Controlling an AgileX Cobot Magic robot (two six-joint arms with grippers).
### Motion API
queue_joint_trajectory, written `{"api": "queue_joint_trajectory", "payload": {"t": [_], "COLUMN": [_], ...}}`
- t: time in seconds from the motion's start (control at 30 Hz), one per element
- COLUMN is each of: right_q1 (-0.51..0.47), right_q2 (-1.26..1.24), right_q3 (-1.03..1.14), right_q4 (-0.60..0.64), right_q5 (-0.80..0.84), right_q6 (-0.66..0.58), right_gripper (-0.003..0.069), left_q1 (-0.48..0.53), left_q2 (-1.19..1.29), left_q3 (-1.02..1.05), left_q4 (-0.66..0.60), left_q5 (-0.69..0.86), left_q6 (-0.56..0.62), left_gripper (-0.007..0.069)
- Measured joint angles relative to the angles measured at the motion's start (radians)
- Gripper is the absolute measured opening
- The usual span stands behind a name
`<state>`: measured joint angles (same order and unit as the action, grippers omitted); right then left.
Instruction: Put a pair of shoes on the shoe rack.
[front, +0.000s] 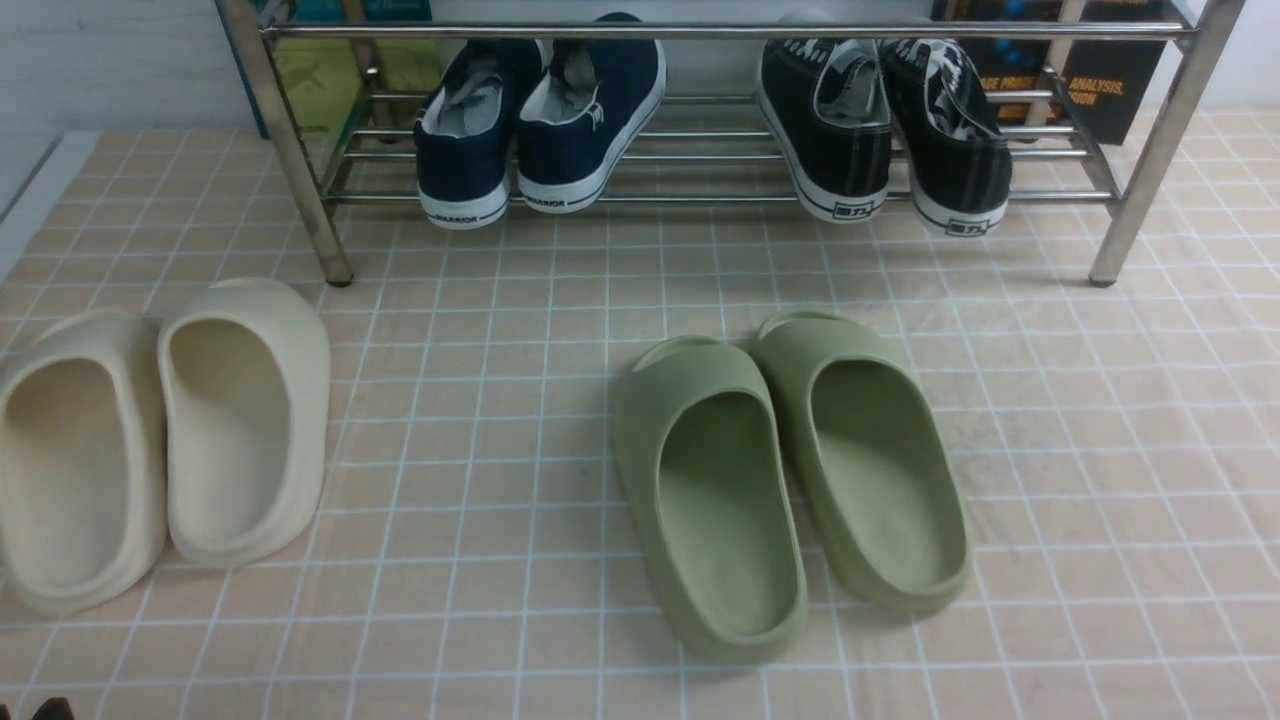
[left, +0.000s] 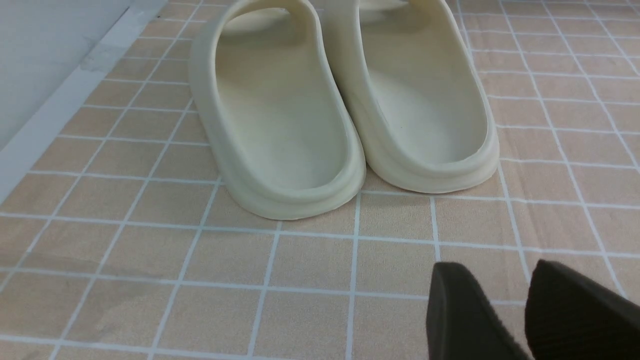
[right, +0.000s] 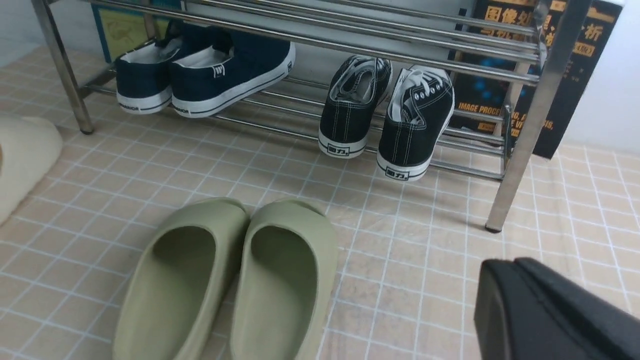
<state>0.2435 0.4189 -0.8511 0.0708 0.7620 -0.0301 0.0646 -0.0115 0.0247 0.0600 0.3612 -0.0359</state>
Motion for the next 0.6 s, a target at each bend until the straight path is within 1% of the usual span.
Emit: {"api": "queue_joint_trajectory", "payload": {"t": [0.13, 0.33, 0.6], "right_q1": [0.000, 0.000, 0.000], "right_q2": [0.008, 0.010, 0.010], "right_q3": [0.006, 0.015, 0.019], "right_q4": [0.051, 0.098, 0.077], "right_q5": [0.001, 0.003, -0.001], "right_q6": [0.051, 0.068, 0.069], "right_gripper": [-0.0007, -0.0004, -0.0004], "left_q1": [0.000, 0.000, 0.000], "left_q2": [0.000, 0.000, 0.000], "left_q3": [0.000, 0.000, 0.000], "left_q4": [0.000, 0.000, 0.000], "left_q5": [0.001, 0.001, 0.001], "left_q6": [0.000, 0.000, 0.000], "left_gripper": [0.0237, 0.0237, 0.0237]}}
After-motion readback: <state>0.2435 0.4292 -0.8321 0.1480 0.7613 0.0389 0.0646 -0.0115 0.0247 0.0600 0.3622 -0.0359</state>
